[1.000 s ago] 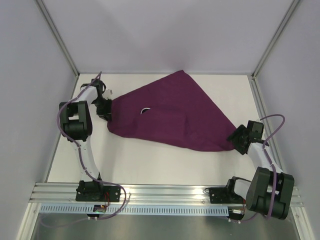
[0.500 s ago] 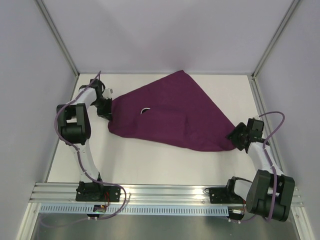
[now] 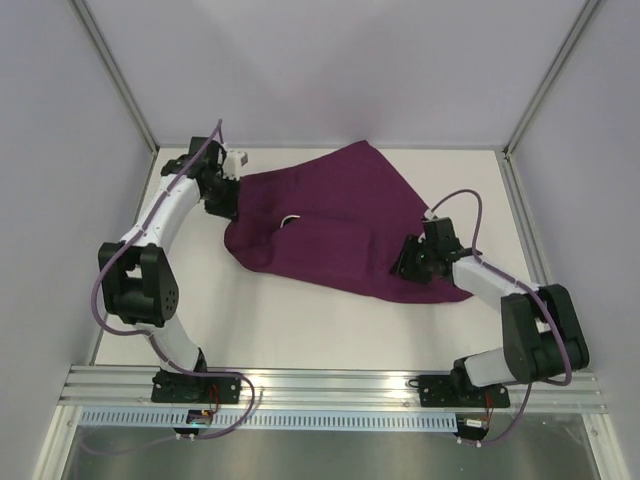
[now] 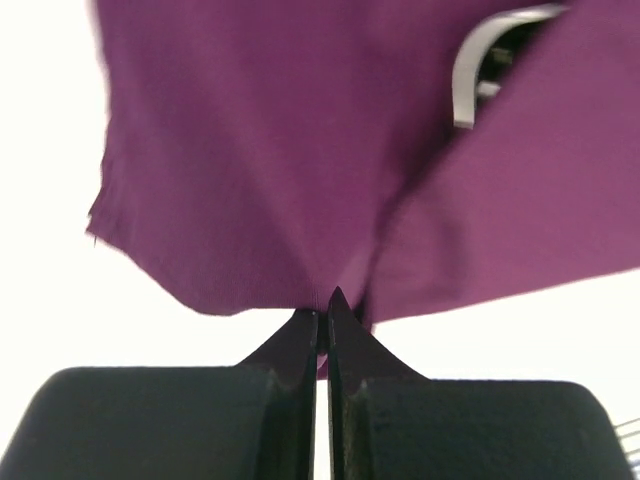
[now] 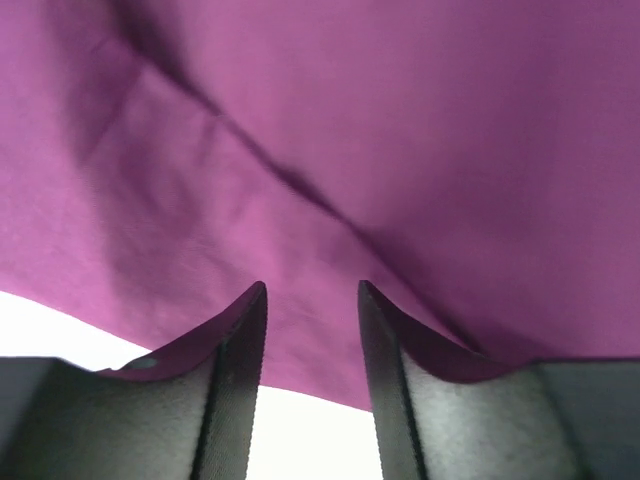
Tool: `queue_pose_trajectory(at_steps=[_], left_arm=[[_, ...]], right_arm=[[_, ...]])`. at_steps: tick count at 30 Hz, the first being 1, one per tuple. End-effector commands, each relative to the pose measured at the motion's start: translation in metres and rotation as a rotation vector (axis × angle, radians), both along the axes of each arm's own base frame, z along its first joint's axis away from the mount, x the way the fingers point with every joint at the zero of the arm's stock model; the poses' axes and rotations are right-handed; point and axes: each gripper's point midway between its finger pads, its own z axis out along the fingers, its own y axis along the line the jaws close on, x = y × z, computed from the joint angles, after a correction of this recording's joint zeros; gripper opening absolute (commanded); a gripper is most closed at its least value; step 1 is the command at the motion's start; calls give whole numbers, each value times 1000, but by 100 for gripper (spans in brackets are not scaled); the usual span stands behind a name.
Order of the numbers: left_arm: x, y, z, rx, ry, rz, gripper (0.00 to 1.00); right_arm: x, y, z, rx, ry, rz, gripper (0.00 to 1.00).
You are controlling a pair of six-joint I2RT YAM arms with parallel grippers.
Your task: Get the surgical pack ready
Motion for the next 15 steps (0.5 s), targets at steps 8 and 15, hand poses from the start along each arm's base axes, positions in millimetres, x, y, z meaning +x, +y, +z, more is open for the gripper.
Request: queue_pose_trajectory(at_steps=[8,15], left_arm=[[-49,-135,55,4,-134,-458,0],[-94,-234,23,-6,-50,-750,0]], right_arm=[[39,93,6,151,-34,193,36],[47,118,7,228,-19,231,34]])
